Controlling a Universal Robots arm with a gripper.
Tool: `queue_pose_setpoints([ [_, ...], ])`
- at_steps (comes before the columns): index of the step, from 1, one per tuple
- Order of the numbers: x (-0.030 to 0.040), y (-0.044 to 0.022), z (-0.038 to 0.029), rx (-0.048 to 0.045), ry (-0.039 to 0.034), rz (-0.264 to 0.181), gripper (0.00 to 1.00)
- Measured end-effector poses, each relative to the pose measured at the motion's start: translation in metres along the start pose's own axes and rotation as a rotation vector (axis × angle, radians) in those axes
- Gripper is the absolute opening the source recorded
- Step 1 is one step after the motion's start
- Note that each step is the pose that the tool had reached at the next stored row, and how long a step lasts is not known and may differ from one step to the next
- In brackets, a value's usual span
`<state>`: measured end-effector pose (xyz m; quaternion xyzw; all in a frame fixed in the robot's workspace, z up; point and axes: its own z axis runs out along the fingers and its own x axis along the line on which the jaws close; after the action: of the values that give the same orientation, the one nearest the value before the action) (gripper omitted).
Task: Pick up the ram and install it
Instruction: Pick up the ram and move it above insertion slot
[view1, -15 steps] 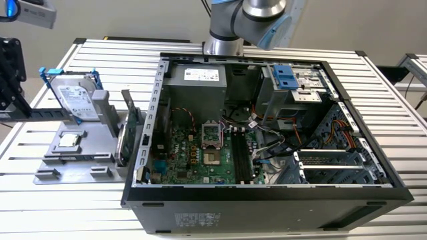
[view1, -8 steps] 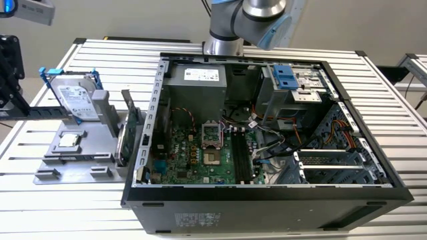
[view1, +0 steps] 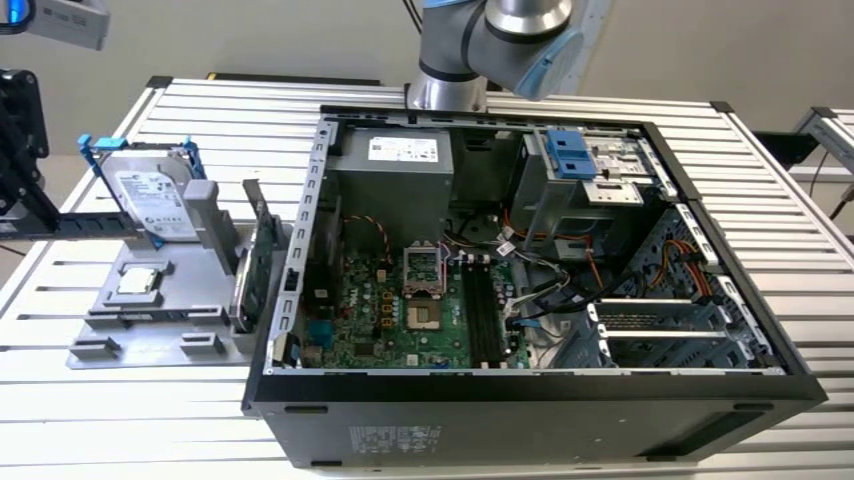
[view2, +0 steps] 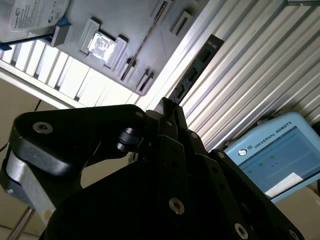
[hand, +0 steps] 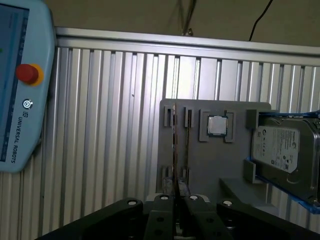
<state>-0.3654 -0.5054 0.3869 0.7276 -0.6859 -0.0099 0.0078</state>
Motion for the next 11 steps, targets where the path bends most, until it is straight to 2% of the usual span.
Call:
queue_pose_setpoints([
  [4,0.0002,-0.0036,-0.0001,0.0,0.0,0.0,0.0],
  [11,0.0012,-0.0196,-0.0005,0.0001,0.0,0.0,0.0],
])
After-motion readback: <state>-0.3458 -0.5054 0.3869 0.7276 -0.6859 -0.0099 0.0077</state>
